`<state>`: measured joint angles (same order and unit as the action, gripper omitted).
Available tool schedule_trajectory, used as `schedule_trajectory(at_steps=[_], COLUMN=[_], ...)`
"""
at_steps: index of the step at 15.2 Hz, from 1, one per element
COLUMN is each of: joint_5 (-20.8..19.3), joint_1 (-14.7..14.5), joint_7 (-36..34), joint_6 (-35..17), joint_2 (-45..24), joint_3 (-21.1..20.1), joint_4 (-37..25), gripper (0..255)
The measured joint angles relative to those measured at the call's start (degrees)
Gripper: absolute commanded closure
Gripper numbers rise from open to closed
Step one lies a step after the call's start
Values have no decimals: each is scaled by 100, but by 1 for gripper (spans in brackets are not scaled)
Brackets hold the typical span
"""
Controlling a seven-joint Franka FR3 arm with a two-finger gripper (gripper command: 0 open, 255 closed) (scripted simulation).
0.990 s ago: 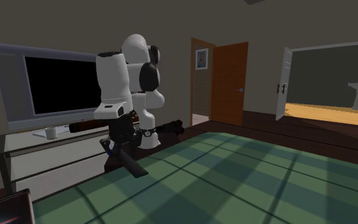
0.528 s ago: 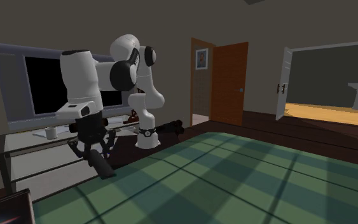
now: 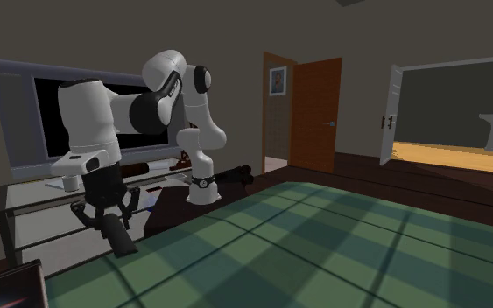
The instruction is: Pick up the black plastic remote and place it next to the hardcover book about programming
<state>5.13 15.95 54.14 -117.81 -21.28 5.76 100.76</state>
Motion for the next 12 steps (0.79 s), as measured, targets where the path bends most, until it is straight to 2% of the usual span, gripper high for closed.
schedule_trajectory(at_steps=[12], joint_5=[73], joint_1=[16], joint_7=[67], joint_6=[-685], joint_2=[-425], joint_3=[-32], joint_4=[264], gripper=[255])
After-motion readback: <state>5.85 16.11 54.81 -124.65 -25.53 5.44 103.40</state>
